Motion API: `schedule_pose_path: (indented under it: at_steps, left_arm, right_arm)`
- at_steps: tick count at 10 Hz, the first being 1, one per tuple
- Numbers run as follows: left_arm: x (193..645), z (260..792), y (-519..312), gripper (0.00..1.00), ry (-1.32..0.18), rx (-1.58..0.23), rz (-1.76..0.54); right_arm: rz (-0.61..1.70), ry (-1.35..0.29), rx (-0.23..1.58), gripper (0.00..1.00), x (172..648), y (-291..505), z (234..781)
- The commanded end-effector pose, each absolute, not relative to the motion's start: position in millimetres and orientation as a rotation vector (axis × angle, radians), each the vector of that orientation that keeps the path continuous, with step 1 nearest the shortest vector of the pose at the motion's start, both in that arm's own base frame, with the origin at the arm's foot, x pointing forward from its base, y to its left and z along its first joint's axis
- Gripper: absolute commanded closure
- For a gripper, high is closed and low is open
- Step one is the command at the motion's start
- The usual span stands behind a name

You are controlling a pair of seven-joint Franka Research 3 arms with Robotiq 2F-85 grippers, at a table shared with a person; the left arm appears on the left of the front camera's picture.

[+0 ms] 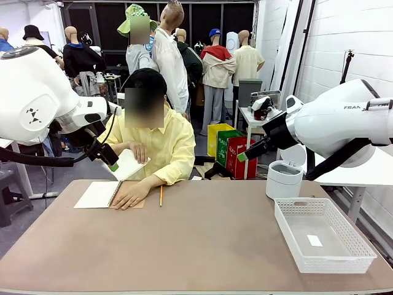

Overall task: Sort the paper based on its condition.
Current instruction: If a person hands you a paper, place it in the Organizing basket , and if it's crumpled, put it in the Trash can.

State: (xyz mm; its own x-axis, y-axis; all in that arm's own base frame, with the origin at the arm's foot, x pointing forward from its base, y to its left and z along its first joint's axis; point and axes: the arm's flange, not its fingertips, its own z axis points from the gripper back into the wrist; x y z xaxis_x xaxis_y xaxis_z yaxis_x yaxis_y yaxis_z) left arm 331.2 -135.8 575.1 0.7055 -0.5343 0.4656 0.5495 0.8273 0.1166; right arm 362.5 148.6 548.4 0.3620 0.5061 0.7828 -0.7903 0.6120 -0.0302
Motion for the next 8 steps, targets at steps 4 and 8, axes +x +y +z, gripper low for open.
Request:
schedule_pose_path:
  at_steps: [4,8]
  left_arm:
    - [331.3,574.1,-135.0,0.0,-0.517,-0.033,-0.602]
    - [331.3,574.1,-135.0,0.0,-0.517,-0.033,-0.602]
  right_arm:
    - [0.863,-0.845,0.387,0.0,362.3,149.0,547.9]
    - [0.863,-0.845,0.387,0.0,362.3,149.0,547.9]
